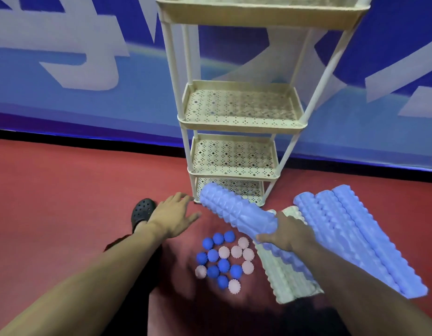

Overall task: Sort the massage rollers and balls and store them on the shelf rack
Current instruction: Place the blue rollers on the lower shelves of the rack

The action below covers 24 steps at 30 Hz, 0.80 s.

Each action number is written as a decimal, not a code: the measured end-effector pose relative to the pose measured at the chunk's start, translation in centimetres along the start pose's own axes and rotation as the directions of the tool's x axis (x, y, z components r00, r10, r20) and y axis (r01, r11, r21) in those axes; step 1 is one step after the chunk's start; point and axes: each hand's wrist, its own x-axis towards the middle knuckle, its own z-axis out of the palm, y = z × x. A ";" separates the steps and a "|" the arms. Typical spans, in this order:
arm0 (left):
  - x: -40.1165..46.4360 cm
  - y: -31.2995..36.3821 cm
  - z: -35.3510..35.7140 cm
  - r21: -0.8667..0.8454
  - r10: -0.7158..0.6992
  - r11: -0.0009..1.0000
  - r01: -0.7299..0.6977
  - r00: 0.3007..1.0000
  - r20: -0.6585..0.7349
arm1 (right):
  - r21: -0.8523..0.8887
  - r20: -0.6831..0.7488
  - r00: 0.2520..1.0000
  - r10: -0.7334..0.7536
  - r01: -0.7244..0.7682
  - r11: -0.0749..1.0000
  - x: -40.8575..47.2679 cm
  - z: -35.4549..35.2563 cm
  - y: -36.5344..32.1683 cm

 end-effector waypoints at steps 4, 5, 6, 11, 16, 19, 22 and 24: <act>2.9 -0.7 2.4 0.060 -0.028 0.998 0.026 0.999 0.031 | -0.016 -0.050 0.999 0.020 -0.021 1.000 4.5 1.5 -1.3; 3.7 -0.8 2.8 0.070 -0.030 0.997 0.027 0.999 0.045 | -0.011 -0.053 0.998 0.016 -0.016 1.000 5.7 1.6 -1.8; 4.5 -0.9 3.2 0.076 -0.030 0.997 0.025 0.998 0.060 | -0.009 -0.055 0.998 0.009 -0.009 1.000 6.8 1.7 -2.3; 8.0 -1.7 5.1 0.086 -0.012 0.996 0.006 0.998 0.069 | -0.063 -0.061 0.997 -0.044 0.040 0.997 12.6 2.1 -4.5; 10.7 -1.9 7.7 0.079 0.008 0.997 -0.017 0.994 0.113 | -0.060 -0.141 0.985 -0.097 0.089 0.994 16.9 4.2 -6.0; 12.0 -1.7 8.9 0.034 -0.024 0.999 0.018 0.987 0.157 | -0.073 -0.134 0.983 -0.125 0.116 0.991 19.0 5.7 -7.4; 12.7 -1.3 9.2 -0.031 -0.059 0.997 0.066 0.983 0.172 | -0.124 -0.131 0.983 -0.128 0.111 0.986 20.5 6.9 -9.3; 13.0 -1.2 9.2 -0.021 -0.046 0.999 0.050 0.985 0.165 | -0.133 -0.157 0.976 -0.149 0.128 0.983 21.4 7.1 -10.7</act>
